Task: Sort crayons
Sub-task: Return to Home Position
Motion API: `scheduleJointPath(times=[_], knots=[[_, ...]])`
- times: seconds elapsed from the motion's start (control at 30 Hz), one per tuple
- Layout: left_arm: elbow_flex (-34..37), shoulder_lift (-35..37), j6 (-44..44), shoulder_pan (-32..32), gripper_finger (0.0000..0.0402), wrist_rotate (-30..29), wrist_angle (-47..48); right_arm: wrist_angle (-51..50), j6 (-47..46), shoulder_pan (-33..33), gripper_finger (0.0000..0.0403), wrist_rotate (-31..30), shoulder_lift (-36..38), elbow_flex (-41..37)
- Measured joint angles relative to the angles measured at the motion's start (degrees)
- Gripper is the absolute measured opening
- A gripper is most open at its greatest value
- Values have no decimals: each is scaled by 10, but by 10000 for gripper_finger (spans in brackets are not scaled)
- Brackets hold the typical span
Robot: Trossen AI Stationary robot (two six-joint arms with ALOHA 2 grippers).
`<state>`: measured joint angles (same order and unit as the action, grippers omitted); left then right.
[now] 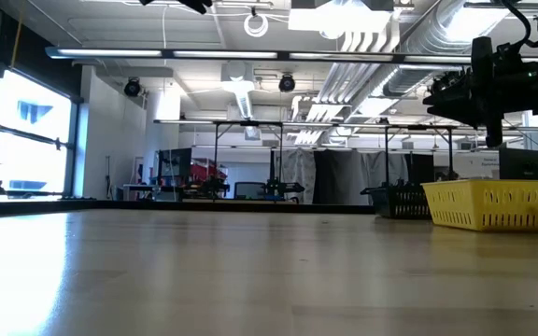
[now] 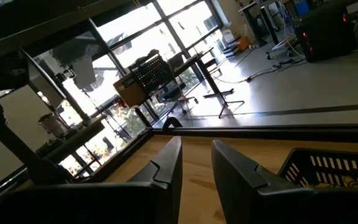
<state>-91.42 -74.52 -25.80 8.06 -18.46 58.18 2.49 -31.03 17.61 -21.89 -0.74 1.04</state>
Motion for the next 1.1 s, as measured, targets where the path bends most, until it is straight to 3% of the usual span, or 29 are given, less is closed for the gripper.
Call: scheduleJointPath(times=[0.13,0.23,0.43,0.77,0.9,1.1], knots=[[21,9,-9,-5,76,-53,-46,0,0,0,71,0,0,0],[77,37,20,-6,76,-77,-136,0,0,0,71,0,0,0],[265,117,84,-6,76,-76,-396,0,0,0,71,0,-1,0],[601,250,97,-6,76,-45,-799,0,0,0,71,0,-1,0],[691,306,96,-5,76,-41,-886,0,0,0,71,0,-1,0],[751,381,101,-4,76,-41,-899,0,0,0,71,0,-1,0]])
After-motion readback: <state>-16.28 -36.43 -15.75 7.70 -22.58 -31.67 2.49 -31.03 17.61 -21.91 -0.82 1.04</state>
